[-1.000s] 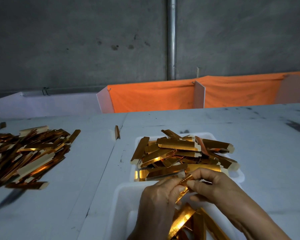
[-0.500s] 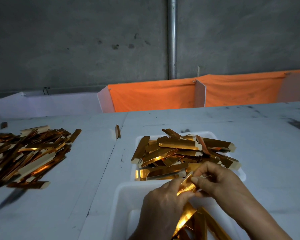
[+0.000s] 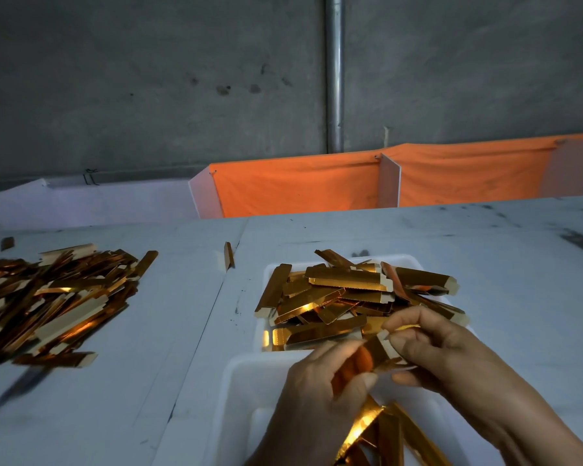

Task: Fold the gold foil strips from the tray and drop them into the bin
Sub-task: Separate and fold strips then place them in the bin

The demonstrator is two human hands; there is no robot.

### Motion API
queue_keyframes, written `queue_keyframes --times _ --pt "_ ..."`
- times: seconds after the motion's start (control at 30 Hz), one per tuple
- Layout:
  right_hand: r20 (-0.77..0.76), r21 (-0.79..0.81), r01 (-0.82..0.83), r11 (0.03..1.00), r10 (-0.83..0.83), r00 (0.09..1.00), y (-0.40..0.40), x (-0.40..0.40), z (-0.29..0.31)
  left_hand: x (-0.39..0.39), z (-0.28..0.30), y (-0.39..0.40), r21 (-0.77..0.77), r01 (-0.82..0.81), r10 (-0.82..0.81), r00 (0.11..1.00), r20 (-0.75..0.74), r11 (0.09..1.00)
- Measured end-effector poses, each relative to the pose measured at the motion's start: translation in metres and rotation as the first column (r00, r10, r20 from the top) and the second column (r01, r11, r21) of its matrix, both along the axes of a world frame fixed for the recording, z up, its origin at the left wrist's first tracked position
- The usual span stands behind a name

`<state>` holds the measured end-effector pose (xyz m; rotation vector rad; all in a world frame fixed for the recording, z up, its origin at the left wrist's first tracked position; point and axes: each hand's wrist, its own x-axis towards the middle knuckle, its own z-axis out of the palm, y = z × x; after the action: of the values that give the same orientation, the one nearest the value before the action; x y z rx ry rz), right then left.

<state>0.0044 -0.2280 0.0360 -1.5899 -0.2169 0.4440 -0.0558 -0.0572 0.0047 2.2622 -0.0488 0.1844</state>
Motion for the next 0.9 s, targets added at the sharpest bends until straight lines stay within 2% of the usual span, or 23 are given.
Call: queue_keyframes --times 0.1,0.2,0.4,0.63,0.9 --pt "0.000 -0.007 -0.012 1.000 0.012 1.000 -0.001 0.000 0.002 -0.004 0.004 0.001 -0.112 0.019 -0.024 0.999 -0.042 0.994" --pt "0.045 -0.033 -0.024 0.999 0.026 0.999 -0.001 -0.001 0.003 -0.005 0.009 0.003 -0.156 0.036 -0.042 0.998 -0.037 0.987" --pt "0.065 -0.034 -0.197 0.980 0.199 0.978 -0.006 -0.005 0.012 -0.006 0.011 0.005 -0.270 0.007 -0.017 0.999 -0.037 0.963" --pt "0.193 -0.114 -0.181 0.977 0.200 0.961 -0.006 -0.005 0.006 -0.008 0.013 0.007 -0.272 0.023 -0.029 0.999 -0.016 0.962" --pt "0.180 -0.114 -0.179 0.977 0.198 0.964 -0.003 -0.005 0.007 -0.008 0.010 0.009 -0.195 0.067 -0.067 0.998 0.006 0.979"
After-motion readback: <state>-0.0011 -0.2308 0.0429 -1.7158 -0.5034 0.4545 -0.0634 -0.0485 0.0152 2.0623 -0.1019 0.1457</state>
